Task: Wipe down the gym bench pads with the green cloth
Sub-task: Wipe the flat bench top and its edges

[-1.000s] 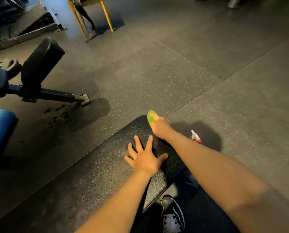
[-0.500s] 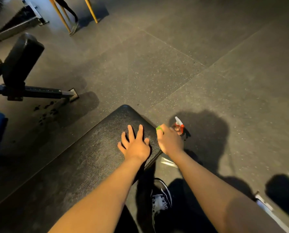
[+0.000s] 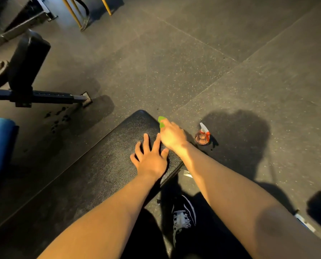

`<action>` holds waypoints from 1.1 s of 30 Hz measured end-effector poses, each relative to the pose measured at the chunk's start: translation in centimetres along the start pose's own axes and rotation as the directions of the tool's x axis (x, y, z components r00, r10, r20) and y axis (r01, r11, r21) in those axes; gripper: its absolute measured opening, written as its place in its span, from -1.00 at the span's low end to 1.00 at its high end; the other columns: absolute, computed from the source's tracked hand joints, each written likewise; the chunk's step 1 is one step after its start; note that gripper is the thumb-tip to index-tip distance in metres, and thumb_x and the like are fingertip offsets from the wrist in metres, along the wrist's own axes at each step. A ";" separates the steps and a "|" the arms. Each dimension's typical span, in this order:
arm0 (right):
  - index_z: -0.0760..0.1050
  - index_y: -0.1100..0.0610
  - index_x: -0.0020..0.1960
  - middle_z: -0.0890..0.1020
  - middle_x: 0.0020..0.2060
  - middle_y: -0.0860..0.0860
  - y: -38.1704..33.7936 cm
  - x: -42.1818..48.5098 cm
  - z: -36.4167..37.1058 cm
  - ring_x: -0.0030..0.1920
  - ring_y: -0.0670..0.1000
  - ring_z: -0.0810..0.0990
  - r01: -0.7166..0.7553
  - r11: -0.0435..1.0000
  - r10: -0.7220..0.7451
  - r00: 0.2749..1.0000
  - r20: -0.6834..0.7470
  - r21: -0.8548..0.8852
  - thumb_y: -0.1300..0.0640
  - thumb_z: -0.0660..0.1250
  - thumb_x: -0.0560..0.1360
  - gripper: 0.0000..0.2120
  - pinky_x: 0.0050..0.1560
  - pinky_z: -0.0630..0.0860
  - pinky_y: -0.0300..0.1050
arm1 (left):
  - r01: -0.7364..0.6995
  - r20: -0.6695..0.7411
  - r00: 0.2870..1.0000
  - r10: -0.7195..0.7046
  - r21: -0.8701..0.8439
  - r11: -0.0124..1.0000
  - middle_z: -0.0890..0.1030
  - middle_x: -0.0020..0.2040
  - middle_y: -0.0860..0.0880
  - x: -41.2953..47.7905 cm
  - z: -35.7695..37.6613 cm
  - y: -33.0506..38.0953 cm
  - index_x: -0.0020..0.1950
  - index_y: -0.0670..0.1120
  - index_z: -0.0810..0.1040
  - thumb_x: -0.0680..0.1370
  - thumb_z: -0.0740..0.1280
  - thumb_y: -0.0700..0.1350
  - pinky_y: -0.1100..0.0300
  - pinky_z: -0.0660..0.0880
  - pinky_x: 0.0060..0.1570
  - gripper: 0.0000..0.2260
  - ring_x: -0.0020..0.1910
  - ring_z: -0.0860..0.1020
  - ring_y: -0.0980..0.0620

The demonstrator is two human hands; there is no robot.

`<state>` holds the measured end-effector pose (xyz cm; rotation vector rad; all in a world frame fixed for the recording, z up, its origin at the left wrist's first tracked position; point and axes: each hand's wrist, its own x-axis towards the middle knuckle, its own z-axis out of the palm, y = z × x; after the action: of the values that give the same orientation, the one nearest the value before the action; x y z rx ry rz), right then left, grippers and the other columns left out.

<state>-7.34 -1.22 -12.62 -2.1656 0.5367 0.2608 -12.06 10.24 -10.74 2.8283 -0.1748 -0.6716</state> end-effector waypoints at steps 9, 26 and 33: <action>0.45 0.12 0.23 0.55 0.21 0.25 1.7 1.2 -0.9 0.23 0.31 0.50 -0.152 0.955 0.154 0.988 -0.011 -0.254 0.04 -0.04 0.60 -0.63 0.14 0.40 0.15 | -0.133 -0.208 0.968 0.144 0.066 0.989 0.01 0.64 0.05 5.6 -3.1 -3.4 0.55 0.29 0.15 0.46 0.17 0.49 -0.24 -0.10 0.49 -0.30 0.57 -0.05 -0.13; 0.59 0.03 0.19 0.63 0.15 0.11 -16.6 8.7 7.1 0.17 0.20 0.58 0.264 0.758 -0.110 0.953 0.283 -0.597 0.09 0.17 0.56 -0.71 0.20 0.42 0.04 | 0.145 -0.056 0.988 -0.145 -0.005 0.989 0.13 0.60 -0.02 8.1 -9.8 -15.3 0.59 0.12 0.17 0.55 0.18 0.39 -0.17 0.08 0.46 -0.32 0.54 0.09 -0.15; 0.38 -0.09 0.34 0.51 0.25 0.10 -19.2 3.5 12.6 0.32 0.19 0.41 0.420 0.752 -0.123 0.847 0.518 -0.508 0.18 0.16 0.53 -0.60 0.48 0.10 0.07 | 0.204 0.080 0.977 -0.198 -0.083 0.975 0.29 0.51 -0.06 5.5 -11.5 -18.3 0.59 0.07 0.16 0.58 0.26 0.22 -0.08 0.21 0.44 -0.37 0.48 0.21 -0.14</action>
<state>4.75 18.03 -7.93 -2.6367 -0.1950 0.8498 -0.78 29.26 -7.64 2.7593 0.1297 -0.8009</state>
